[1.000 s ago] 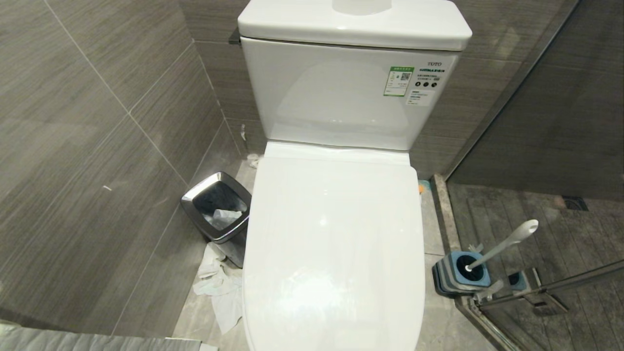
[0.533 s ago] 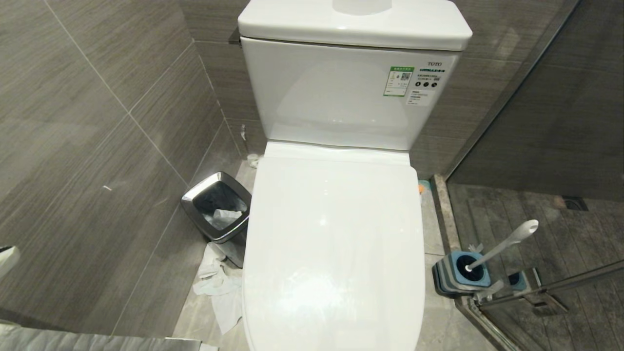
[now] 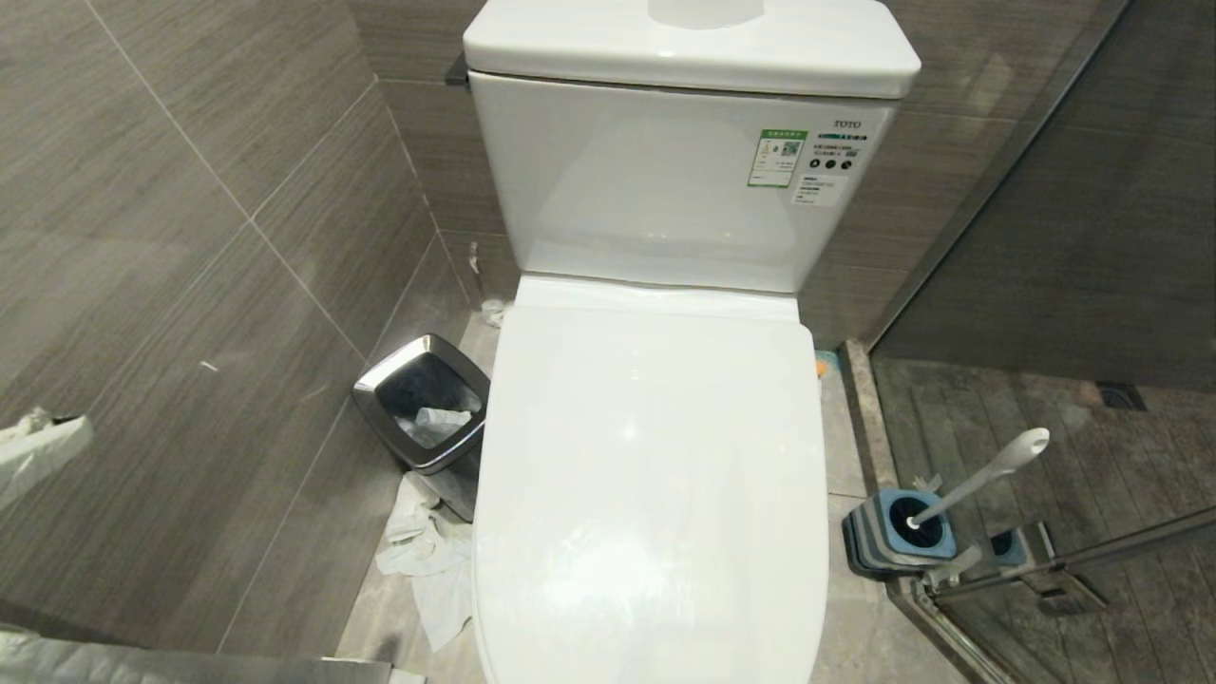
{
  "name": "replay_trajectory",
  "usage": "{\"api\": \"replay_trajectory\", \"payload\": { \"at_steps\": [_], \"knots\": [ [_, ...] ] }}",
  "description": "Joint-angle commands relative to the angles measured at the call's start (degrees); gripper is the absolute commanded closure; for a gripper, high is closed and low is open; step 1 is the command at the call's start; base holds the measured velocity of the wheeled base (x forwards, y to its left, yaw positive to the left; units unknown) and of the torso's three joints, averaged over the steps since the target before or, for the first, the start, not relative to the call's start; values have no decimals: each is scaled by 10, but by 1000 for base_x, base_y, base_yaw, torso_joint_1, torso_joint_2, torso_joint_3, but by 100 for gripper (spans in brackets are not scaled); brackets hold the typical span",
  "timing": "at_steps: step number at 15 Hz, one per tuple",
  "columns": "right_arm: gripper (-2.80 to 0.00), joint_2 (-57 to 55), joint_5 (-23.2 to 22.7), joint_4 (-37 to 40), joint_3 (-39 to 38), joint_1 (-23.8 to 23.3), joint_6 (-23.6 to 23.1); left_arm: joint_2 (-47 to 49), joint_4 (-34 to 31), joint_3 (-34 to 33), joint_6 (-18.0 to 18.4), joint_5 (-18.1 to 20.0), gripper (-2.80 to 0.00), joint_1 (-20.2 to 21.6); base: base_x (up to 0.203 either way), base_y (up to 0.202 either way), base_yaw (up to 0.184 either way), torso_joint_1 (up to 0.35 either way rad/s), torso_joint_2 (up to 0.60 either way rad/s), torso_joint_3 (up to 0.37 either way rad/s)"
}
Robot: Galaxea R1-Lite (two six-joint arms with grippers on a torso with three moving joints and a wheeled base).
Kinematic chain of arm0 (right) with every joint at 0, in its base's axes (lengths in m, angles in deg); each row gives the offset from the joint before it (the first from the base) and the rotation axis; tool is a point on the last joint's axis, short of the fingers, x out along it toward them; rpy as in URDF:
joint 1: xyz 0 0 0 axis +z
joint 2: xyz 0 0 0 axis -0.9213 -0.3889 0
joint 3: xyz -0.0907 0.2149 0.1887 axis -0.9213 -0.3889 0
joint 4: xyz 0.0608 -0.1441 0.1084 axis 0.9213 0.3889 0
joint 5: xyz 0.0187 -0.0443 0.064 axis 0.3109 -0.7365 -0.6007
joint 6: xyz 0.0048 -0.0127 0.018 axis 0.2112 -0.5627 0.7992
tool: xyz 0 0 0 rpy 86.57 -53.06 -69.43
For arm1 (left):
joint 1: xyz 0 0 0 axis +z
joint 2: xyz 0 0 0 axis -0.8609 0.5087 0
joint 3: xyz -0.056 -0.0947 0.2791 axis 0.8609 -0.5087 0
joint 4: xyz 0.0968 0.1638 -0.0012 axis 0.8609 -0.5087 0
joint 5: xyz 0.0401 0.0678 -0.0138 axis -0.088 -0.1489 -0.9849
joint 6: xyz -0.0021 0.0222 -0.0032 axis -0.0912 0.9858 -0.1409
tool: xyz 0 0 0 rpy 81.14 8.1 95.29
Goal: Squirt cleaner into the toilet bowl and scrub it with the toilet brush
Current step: Use the left hand to lift the toilet lid slightly
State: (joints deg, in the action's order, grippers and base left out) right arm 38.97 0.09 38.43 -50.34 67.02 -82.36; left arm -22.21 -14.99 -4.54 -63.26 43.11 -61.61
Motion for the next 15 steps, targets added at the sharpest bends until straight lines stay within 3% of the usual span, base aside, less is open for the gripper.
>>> {"api": "replay_trajectory", "payload": {
  "at_steps": [1,15],
  "knots": [
    [0,0,0,-1,-15,0,0,40,28,4,1,0,0,0,0,0,0,0,0,0],
    [0,0,0,-1,-15,0,0,280,152,41,3,3,0,-1,0,0,0,0,0,0]
  ]
}}
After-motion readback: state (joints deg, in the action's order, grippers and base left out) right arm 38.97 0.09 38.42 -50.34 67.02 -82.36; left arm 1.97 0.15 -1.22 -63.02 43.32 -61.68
